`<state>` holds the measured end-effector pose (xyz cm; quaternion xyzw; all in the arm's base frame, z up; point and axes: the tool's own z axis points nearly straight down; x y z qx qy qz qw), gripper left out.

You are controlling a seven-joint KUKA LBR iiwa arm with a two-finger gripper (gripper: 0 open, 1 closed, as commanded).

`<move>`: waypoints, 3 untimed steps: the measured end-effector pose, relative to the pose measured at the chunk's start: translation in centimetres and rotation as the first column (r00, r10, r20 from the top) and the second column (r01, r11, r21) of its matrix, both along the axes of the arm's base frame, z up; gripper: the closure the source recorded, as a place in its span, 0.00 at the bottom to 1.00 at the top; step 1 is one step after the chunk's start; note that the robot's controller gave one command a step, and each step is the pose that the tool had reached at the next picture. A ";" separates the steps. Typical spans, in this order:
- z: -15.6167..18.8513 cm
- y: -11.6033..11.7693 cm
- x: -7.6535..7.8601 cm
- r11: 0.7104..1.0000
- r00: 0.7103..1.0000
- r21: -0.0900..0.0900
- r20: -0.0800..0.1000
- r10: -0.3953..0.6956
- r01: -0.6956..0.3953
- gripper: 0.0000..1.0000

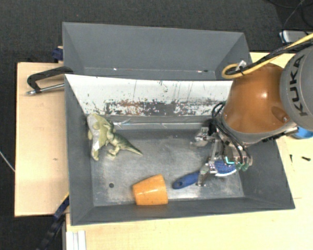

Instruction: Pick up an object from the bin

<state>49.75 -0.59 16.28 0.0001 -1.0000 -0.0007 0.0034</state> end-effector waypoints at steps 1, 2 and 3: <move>-9.3 -2.0 0.2 0.999 0.999 -0.001 0.011 0.053 -0.053 0.00; -9.0 -1.9 0.4 0.999 0.998 -0.001 0.018 0.054 -0.054 1.00; 6.3 -2.9 2.7 0.987 0.987 -0.004 0.020 0.160 -0.160 1.00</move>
Offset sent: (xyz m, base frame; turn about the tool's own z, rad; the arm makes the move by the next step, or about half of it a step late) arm 0.0005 -0.0199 -0.0923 -0.0547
